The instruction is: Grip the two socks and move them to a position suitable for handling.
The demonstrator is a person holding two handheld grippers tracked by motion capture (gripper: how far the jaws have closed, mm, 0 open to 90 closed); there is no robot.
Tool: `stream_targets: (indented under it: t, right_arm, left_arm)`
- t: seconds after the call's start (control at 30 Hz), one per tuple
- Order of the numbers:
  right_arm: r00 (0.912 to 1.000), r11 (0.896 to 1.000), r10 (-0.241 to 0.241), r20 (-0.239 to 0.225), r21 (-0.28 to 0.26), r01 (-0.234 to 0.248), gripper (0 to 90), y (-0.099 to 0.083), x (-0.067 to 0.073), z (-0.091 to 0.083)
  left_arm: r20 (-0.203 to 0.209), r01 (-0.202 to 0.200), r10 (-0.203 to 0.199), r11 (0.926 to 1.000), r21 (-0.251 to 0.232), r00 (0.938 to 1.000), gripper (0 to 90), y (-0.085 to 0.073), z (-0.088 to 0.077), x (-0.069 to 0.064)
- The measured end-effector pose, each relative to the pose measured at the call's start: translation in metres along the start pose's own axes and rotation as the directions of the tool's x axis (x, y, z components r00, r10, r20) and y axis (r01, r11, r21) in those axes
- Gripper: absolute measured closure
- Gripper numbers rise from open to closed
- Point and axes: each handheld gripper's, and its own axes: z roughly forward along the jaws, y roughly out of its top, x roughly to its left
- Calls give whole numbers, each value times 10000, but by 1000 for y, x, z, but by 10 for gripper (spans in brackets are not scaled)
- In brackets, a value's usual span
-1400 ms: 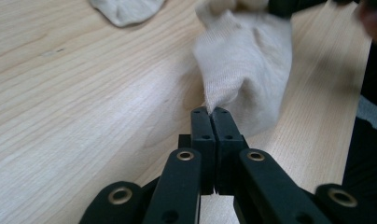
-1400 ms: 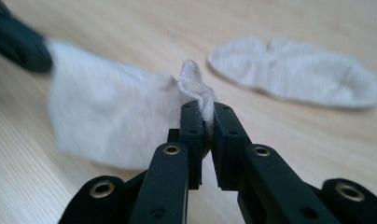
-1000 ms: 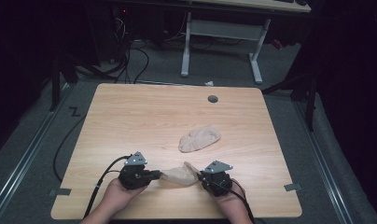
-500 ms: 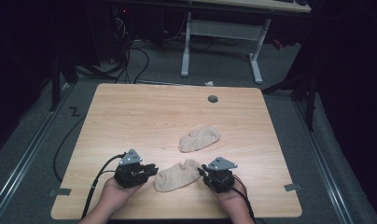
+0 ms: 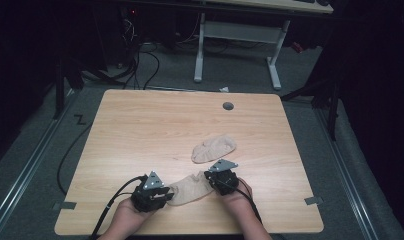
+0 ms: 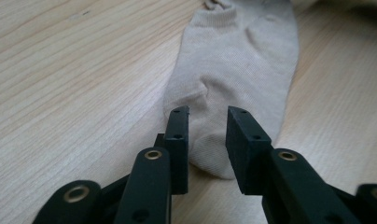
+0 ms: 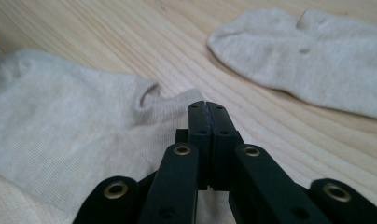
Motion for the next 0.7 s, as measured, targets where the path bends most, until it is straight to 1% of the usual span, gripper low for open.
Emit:
stream_targets:
  t: [0.03, 0.07, 0.1, 0.13, 0.17, 0.2, 0.23, 0.27, 0.33, 0.43, 0.5, 0.57, 0.6, 0.63, 0.7]
  right_arm:
    - [10000, 9998, -92, 13, 159, 91, 898, -1, 1, 2]
    - [9999, 9997, -141, 56, 180, 140, 897, -2, 2, 2]
    - [9999, 9997, -158, 56, 191, 157, 896, -3, 2, 1]
    - [9999, 9997, -158, 56, 191, 157, 896, -3, 2, 1]
    - [9998, 9996, -172, 71, 236, 171, 895, -4, 3, -1]
    - [9999, 9995, -117, 92, 282, 114, 895, -6, 4, -3]
    - [10000, 9996, -68, 21, 292, 67, 894, -9, 4, -6]
    - [10000, 9994, -93, -16, 338, 93, 892, -14, 7, -12]
    - [9998, 9991, -159, -87, 401, 162, 887, -20, 10, -20]
    - [9997, 9990, 4, -227, 438, 5, 880, -27, 14, -27]
    - [9997, 9989, 17, -226, 473, -6, 879, -29, 16, -30]
    - [9996, 9988, -6, -270, 491, 19, 875, -31, 19, -32]
    - [9996, 9986, -20, -291, 521, 36, 870, -32, 21, -33]
    - [9995, 9987, -18, -304, 518, 34, 864, -32, 22, -34]
    - [9996, 9988, -18, -294, 489, 33, 858, -33, 23, -35]
  left_arm:
    - [-52, 169, -169, 9999, -19, 9998, 697, -1, 1, -1]
    - [-146, 156, -156, 9999, 14, 9998, 692, -1, 2, -1]
    - [-224, 240, -239, 9997, 19, 9995, 690, -1, 2, 0]
    - [-224, 240, -239, 9997, 19, 9995, 689, -1, 2, 0]
    - [-246, 325, -324, 9995, 28, 9992, 689, -2, 3, 1]
    - [-270, 212, -208, 9997, 129, 9994, 680, -1, 2, 5]
    - [-256, 228, -223, 9996, 168, 9994, 674, 0, 2, 7]
    - [-298, 175, -168, 9996, 211, 9994, 664, 0, 2, 9]
    - [-296, 124, -117, 9996, 244, 9995, 654, 1, 3, 12]
    - [-240, 77, -69, 9994, 334, 9997, 650, 3, 3, 14]
    - [-135, 37, -31, 9990, 453, 9999, 649, 2, 1, 12]
    - [-82, 29, -25, 9986, 521, 10000, 650, 1, 0, 7]
    - [-116, -142, 150, 9982, 587, 9998, 651, 1, -1, 6]
    - [-115, -45, 51, 9987, 507, 9999, 651, 0, 0, 3]
    - [-132, -3, 9, 9989, 463, 9999, 646, 0, 0, 1]
